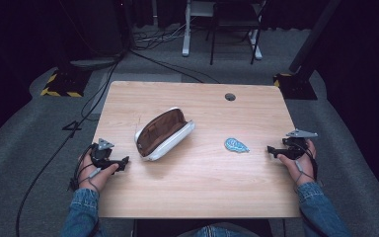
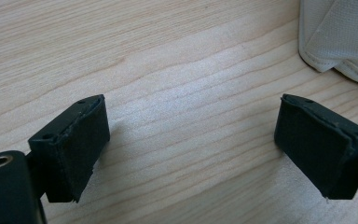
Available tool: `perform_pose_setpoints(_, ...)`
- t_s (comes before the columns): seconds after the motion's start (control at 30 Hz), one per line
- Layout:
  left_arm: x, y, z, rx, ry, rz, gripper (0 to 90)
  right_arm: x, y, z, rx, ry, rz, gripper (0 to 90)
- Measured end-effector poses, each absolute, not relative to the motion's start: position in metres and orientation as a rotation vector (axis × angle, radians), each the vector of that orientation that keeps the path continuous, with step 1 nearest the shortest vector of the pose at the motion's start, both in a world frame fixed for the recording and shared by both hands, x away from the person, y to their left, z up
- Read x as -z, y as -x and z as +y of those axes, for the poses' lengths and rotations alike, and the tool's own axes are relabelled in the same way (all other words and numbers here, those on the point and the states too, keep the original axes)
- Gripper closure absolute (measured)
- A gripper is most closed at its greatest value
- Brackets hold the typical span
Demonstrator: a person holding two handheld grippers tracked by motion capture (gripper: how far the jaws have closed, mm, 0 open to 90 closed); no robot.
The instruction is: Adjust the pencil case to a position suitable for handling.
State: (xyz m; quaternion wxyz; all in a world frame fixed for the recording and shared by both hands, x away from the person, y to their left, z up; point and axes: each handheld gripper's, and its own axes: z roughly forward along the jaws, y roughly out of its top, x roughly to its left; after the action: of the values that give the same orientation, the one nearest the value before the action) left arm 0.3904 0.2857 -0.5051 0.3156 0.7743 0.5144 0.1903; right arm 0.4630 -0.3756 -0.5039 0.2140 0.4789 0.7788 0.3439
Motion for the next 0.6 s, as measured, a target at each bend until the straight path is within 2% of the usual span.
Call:
perform_pose_setpoints(0.13,0.504,-0.392,0.288,-0.49,-2.046,1.346,11.1,0.504,-0.463,-0.376,-0.955,-1.329,2.161,16.8)
perform_pose_setpoints(0.23,0.501,-0.393,0.29,-0.458,-2.042,1.349,16.2,0.504,-0.463,-0.376,-0.955,-1.329,2.161,16.8)
perform_pose_setpoints(0.6,0.479,-0.392,0.295,-0.471,-1.94,1.353,16.8,0.504,-0.463,-0.375,-0.956,-1.327,2.163,16.9)
